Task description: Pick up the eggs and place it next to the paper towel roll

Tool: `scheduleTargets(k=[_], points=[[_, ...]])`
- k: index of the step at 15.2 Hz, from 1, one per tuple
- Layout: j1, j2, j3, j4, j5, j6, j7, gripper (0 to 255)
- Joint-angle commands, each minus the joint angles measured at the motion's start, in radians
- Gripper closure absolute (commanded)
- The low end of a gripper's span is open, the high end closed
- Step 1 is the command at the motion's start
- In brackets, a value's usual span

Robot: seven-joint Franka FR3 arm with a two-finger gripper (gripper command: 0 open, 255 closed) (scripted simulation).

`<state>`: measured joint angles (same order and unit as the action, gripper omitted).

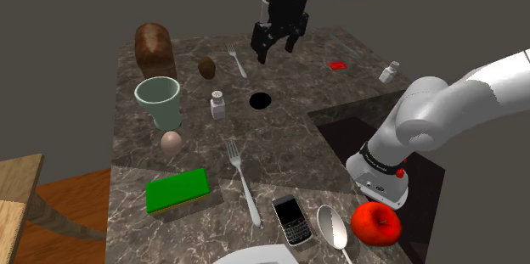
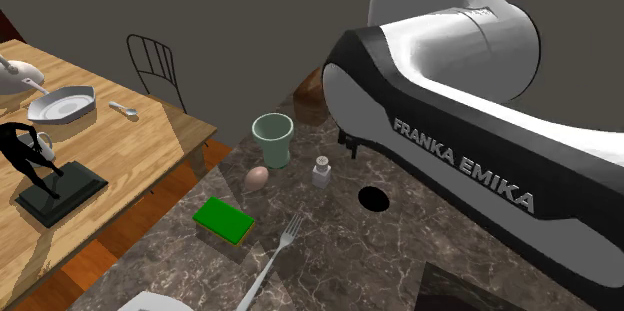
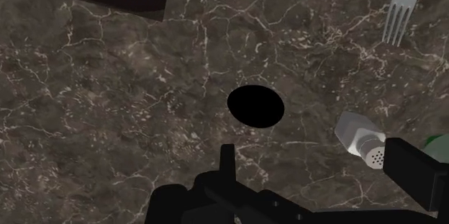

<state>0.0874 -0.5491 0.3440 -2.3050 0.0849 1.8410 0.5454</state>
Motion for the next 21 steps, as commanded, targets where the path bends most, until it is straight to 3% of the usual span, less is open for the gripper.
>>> scheduleTargets(k=[1, 7, 13, 17, 21], points=[[0.0, 0.053, 0.045, 0.011, -0.003, 0.042, 0.051, 0], [-0.01, 0.248, 0.183, 0.102, -0.063, 0.128, 0.224, 0], [-0.01, 0.495, 0.303, 0.243, -0.213, 0.172, 0.434, 0], [0.034, 0.685, 0.339, 0.369, -0.355, 0.163, 0.582, 0], [0.123, 0.874, 0.328, 0.521, -0.485, 0.127, 0.701, 0]])
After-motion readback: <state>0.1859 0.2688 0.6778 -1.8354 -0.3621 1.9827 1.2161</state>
